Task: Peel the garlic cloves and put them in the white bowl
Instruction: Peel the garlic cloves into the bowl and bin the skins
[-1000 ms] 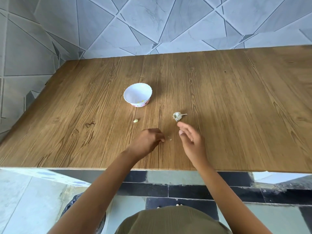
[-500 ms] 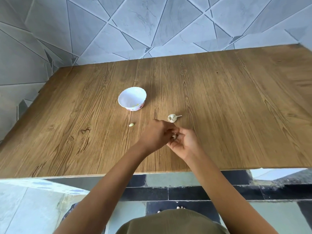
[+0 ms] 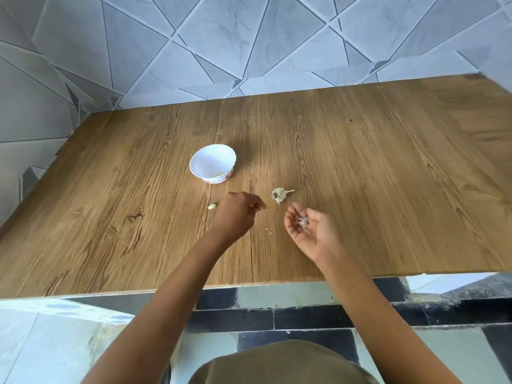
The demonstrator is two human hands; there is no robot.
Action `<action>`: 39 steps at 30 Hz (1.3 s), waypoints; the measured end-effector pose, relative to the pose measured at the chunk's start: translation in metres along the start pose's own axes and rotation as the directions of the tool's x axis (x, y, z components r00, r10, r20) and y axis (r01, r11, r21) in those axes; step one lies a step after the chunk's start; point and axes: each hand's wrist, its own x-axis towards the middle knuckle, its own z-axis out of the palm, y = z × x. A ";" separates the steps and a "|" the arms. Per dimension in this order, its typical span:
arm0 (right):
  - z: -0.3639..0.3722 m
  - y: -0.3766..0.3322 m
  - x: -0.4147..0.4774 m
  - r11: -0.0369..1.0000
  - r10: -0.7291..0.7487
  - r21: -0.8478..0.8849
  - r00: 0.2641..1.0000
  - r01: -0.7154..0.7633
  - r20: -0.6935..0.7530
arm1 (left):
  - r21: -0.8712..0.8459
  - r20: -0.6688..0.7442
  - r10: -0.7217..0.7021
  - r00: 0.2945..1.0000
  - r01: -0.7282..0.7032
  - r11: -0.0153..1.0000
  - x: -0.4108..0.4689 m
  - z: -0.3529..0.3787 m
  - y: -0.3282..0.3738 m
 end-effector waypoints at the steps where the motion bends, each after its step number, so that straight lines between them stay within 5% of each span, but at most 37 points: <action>1: -0.003 -0.002 0.000 1.000 -0.013 -0.002 1.000 0.013 -0.006 | 0.049 0.060 -0.020 0.998 0.017 0.999 -0.001 0.003 -0.004; 6: -0.010 -0.005 0.001 1.000 -0.022 0.015 1.000 0.022 -0.019 | 0.110 0.199 0.057 0.978 -0.080 0.991 -0.014 0.021 0.003; 19: -0.013 -0.005 0.001 1.000 -0.021 0.009 1.000 0.022 -0.013 | 0.343 0.144 0.033 0.989 -0.081 0.936 -0.005 0.036 0.009; 23: -0.012 -0.001 0.002 1.000 -0.001 -0.021 1.000 0.001 0.005 | -0.065 0.152 -0.090 0.984 0.101 0.993 0.006 0.014 -0.003; 25: -0.008 0.002 0.004 0.999 0.016 -0.046 1.000 -0.016 0.009 | -0.353 0.160 -0.155 0.975 0.203 0.913 0.009 0.000 -0.003; 27: -0.004 0.005 0.005 0.998 0.031 -0.052 0.999 -0.030 0.020 | -0.452 0.198 -0.072 0.978 0.156 0.878 0.011 -0.007 0.009; 30: 0.003 0.007 0.003 0.997 0.039 -0.064 0.999 -0.038 0.018 | -0.311 0.211 0.223 0.952 -0.151 0.938 0.008 0.000 0.029; 32: 0.005 0.007 0.003 0.996 0.043 -0.074 0.999 -0.043 0.008 | -0.210 0.169 0.253 0.953 -0.216 0.954 0.004 0.009 0.032; 36: -0.001 0.003 0.004 0.999 0.035 -0.025 0.999 -0.035 0.017 | -0.060 -0.017 0.074 0.997 -0.075 0.995 -0.002 0.012 0.021; 39: -0.005 -0.003 0.005 0.999 0.017 -0.034 1.000 -0.017 0.017 | 0.181 0.046 -0.111 0.993 0.101 0.978 -0.008 0.017 0.005</action>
